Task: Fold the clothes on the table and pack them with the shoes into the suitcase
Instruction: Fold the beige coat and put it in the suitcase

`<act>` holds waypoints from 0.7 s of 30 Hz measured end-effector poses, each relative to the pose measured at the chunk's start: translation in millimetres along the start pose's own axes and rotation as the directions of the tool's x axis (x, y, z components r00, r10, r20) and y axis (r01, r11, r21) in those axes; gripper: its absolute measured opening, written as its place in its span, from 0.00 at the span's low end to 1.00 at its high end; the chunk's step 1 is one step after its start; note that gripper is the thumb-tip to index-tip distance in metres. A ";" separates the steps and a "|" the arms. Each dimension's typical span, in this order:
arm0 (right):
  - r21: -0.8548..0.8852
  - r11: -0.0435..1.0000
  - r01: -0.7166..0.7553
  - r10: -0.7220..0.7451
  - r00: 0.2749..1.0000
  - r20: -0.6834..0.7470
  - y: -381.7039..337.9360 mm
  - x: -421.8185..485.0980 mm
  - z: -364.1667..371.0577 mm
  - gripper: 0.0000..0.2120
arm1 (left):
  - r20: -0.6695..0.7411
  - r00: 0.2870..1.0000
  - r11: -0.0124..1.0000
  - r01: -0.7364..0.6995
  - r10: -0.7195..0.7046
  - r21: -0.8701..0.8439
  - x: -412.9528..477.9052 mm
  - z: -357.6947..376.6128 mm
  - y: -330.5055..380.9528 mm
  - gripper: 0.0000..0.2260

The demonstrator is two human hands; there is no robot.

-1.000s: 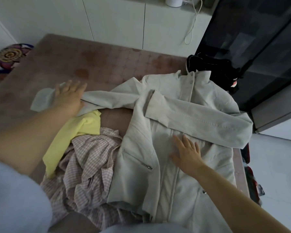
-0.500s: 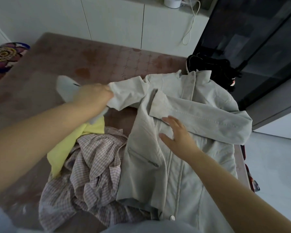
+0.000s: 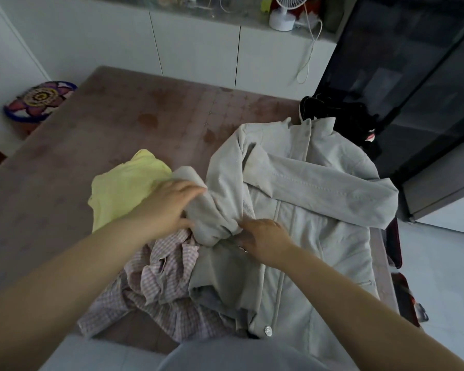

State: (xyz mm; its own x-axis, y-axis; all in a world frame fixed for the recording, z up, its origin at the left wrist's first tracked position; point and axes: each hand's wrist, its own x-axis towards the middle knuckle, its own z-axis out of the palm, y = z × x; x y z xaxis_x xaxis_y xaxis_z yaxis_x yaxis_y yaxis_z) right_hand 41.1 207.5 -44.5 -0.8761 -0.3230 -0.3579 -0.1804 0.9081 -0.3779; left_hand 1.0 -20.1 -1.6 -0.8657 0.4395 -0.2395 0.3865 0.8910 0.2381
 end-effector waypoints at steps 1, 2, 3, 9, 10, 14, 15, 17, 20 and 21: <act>0.018 0.999 -0.027 0.027 1.000 0.015 2.1 -0.7 1.8 0.19 | 0.025 0.997 0.995 0.074 -0.076 0.066 3.9 0.7 -15.4 0.35; 0.034 0.999 -0.038 0.038 0.999 0.020 2.9 -1.4 1.7 0.19 | 0.040 0.989 0.985 0.136 -0.141 0.110 7.5 1.2 -27.1 0.36; 0.039 0.999 -0.037 0.036 0.999 0.025 2.9 -1.8 0.2 0.20 | 0.041 0.980 0.977 0.187 -0.192 0.107 11.7 3.1 -35.8 0.37; 0.202 0.979 -0.006 0.012 1.000 -0.029 -10.3 -1.6 -24.1 0.27 | 0.048 0.924 0.742 0.334 -0.379 -0.582 49.3 18.8 -43.8 0.40; 0.251 0.968 -0.004 0.014 0.999 -0.037 -12.4 -1.3 -26.8 0.27 | 0.065 0.910 0.712 0.363 -0.409 -0.602 54.6 21.5 -44.4 0.37; 0.475 0.880 -0.032 0.062 0.997 -0.047 -11.6 1.6 -32.9 0.30 | -0.217 0.892 0.818 0.235 -0.396 -0.525 60.0 7.5 -27.6 0.13; 0.523 0.852 -0.023 0.076 0.994 -0.080 -10.7 1.9 -35.5 0.32 | -0.299 0.896 0.858 0.152 -0.329 -0.491 57.1 -5.0 -14.6 0.11; 0.646 0.762 0.042 0.092 0.981 -0.172 -13.2 2.1 -45.0 0.36 | -0.443 0.891 0.944 -0.059 -0.097 -0.324 51.5 -34.1 16.1 0.12; 0.822 0.513 0.247 0.134 0.923 -0.360 -24.0 0.5 -73.2 0.35 | -0.584 0.760 0.934 -0.356 0.284 -0.010 44.4 -79.1 71.5 0.13; 0.826 0.459 0.327 0.169 0.881 -0.442 -26.1 -1.9 -85.7 0.30 | -0.614 0.693 0.896 -0.441 0.378 0.054 42.0 -92.3 87.3 0.13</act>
State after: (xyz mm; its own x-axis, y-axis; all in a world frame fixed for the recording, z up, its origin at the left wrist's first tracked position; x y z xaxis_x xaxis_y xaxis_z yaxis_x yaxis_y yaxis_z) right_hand 9.2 207.2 39.2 -0.9999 -0.0131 -0.0013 0.0001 0.0909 -0.9959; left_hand -30.9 65.6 95.9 -0.6490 0.5716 0.5020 0.7451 0.6107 0.2680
